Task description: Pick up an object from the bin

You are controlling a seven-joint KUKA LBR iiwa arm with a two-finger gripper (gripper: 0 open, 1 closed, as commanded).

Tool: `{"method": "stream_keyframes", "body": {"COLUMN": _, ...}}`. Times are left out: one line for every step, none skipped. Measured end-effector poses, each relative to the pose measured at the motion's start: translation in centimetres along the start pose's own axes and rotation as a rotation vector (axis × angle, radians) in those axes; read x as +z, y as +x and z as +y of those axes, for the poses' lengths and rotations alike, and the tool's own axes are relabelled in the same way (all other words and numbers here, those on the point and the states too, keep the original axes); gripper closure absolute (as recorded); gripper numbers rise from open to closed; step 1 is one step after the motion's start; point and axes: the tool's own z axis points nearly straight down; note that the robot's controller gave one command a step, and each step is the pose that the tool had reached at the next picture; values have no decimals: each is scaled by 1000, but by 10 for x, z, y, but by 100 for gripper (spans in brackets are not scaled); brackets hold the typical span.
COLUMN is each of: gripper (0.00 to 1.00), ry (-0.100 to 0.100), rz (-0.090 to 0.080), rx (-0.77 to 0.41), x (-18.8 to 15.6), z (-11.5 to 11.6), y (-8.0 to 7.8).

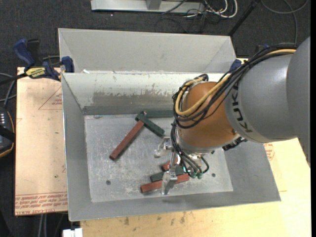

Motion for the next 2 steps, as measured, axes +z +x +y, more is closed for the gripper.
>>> {"method": "stream_keyframes", "body": {"gripper": 0, "ry": -1, "rz": -6, "rx": 2, "x": -3, "z": 0, "y": -2}}
{"method": "stream_keyframes", "body": {"gripper": 100, "ry": -6, "rz": -33, "rx": 11, "x": 50, "z": 3, "y": -7}}
